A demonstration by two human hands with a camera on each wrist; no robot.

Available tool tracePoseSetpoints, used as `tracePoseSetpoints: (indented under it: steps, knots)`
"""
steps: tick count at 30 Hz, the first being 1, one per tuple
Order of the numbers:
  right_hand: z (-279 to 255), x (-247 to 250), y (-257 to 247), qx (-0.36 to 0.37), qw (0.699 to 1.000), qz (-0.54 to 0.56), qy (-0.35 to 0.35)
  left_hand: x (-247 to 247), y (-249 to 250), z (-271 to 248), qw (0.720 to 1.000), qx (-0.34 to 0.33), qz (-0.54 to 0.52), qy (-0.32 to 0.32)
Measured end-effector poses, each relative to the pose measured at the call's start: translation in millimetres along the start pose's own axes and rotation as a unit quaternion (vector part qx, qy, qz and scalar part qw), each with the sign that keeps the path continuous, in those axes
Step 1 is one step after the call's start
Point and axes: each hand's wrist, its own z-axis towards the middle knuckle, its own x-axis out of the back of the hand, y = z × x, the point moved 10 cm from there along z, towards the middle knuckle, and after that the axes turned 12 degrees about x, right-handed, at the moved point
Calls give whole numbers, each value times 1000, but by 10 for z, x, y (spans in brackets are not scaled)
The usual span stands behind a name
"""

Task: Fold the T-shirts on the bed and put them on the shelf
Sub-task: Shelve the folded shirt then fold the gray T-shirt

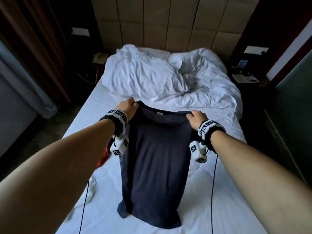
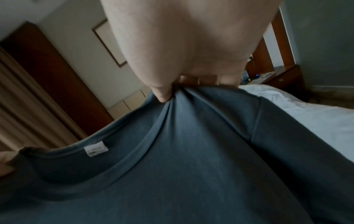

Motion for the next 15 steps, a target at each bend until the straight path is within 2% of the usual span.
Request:
tracePoseSetpoints:
  steps: [1,8,15]
  knots:
    - [212,-180,123,-15,1000,2,-3,-188,-83,274,1000,7,20,-6]
    - [860,-998,777,-78,997,0,-14,-1122,-570,1182,995,33,70,-59]
    - [1203,-1943,1350,-112,993,20,-44,-2033,-1038,1747,992,76,73,-64]
